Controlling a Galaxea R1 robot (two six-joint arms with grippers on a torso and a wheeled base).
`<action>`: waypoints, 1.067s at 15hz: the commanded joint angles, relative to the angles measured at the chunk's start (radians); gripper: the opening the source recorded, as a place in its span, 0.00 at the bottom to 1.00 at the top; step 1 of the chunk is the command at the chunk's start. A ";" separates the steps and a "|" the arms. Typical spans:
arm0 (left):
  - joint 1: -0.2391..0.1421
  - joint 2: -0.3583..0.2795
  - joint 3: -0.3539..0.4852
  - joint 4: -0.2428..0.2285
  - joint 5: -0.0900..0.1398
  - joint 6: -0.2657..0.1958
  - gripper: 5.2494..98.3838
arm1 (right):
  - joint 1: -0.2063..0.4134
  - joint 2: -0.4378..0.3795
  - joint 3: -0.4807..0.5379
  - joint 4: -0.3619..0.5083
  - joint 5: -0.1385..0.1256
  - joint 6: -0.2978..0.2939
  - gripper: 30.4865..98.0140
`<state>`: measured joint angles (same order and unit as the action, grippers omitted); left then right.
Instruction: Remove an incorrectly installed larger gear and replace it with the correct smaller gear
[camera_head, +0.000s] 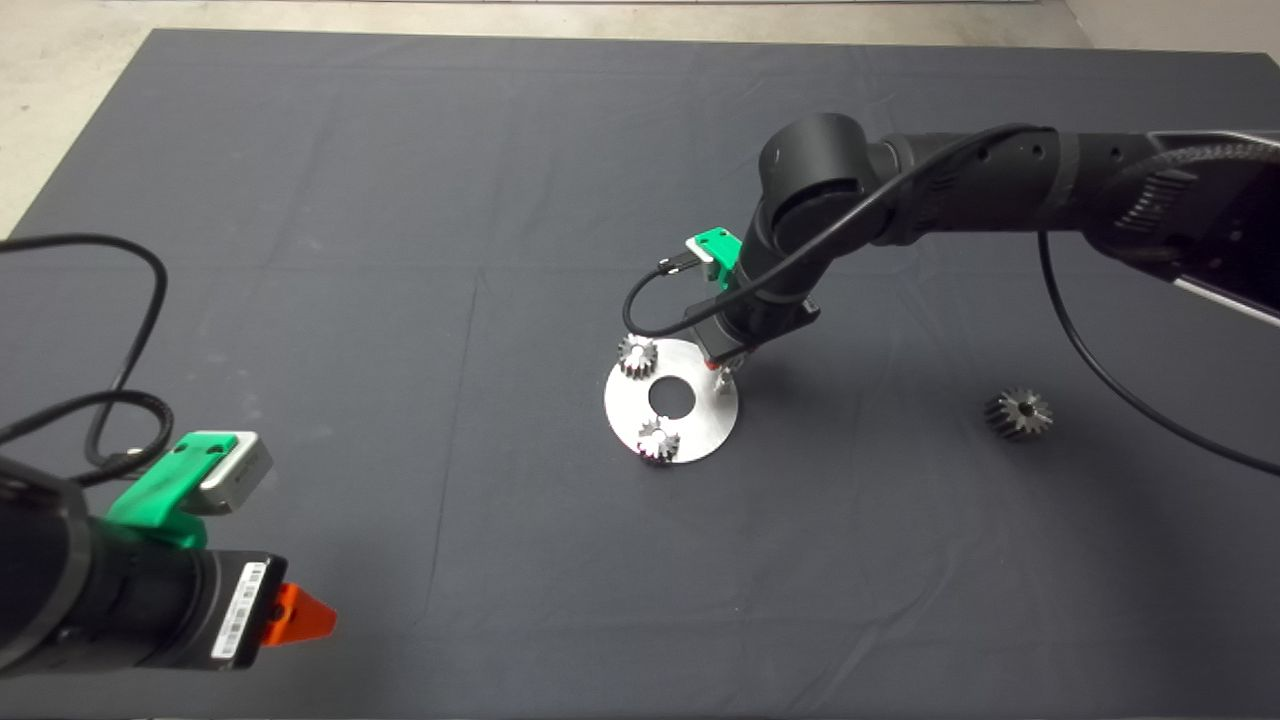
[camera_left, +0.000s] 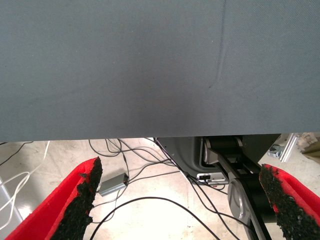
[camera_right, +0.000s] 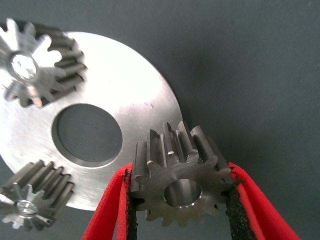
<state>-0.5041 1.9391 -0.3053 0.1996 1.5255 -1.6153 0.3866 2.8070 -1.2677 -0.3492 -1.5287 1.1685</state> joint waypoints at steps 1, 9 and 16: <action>0.001 -0.004 0.017 0.011 0.050 -0.006 0.80 | 0.048 0.006 -0.002 0.042 -0.027 0.005 0.08; 0.001 -0.002 0.017 0.011 0.048 -0.006 0.80 | 0.045 0.007 -0.003 0.122 -0.031 0.002 0.08; 0.002 -0.004 0.017 0.012 0.048 -0.007 0.80 | 0.041 0.007 -0.007 0.119 -0.033 0.002 0.08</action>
<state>-0.5017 1.9391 -0.3053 0.2000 1.5255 -1.6150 0.4015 2.8070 -1.2738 -0.2617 -1.5306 1.1685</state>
